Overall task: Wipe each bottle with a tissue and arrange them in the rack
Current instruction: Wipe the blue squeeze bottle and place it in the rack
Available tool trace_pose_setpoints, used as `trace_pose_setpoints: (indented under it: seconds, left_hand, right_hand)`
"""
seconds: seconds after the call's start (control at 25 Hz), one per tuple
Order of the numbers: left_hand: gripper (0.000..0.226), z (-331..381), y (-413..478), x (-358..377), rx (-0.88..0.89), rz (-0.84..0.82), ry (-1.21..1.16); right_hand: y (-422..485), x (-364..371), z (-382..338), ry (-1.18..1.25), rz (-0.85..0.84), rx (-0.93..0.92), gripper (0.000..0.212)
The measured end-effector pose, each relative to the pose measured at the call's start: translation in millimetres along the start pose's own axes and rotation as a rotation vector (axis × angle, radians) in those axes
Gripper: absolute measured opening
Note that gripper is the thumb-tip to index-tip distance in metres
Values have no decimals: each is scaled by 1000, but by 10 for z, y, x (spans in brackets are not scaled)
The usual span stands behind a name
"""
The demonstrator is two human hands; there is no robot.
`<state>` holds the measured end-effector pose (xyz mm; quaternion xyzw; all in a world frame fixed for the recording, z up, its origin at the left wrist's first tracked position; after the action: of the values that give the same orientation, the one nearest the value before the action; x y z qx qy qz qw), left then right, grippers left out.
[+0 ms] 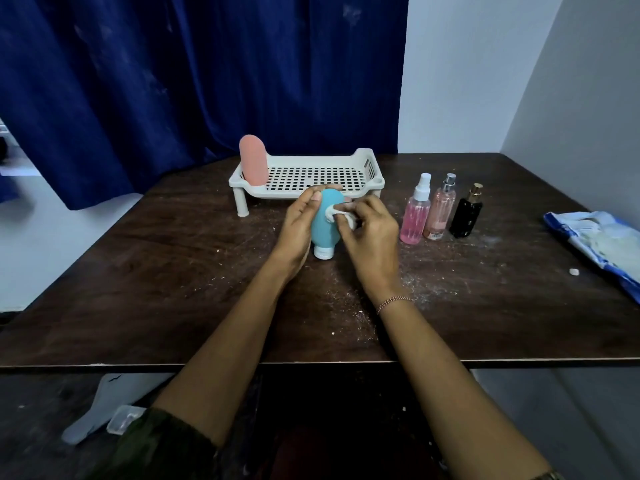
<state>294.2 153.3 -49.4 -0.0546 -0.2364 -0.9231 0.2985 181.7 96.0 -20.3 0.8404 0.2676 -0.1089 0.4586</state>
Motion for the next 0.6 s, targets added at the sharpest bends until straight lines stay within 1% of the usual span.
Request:
trace_pose_setpoints:
  seconds: [0.12,0.24,0.32,0.44,0.6]
  left_hand:
    - [27,19,-20,10,-2,1,-34]
    - [26,31,-29,5,-25,-7,-138]
    - [26,12,-14,-13,-42,-18,-198]
    - [25,-11,-12,-33,-54,-7,-197]
    - [25,-1,-10,8,-78,-20,-193]
  right_hand:
    - [-29,83,-20,-24,-81,-9,15]
    - [-54,193,0,-51,-198,15,15]
    - [-59,237,25,-65,-242,25,13]
    - [-64,249,-4,-99,-249,-6,12]
    - [-42,182,-24,-67,-187,0,17]
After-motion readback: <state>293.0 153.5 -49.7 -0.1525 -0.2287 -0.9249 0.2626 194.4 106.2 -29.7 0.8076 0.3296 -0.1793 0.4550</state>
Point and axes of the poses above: each hand's wrist, its own y-axis towards the middle knuckle, its own x-axis out of the palm, z = x × y, the point moved 7 cm from there along y, towards the middle knuckle, and after that the axes turned 7 degrees about -z, right-handed, at the moved point
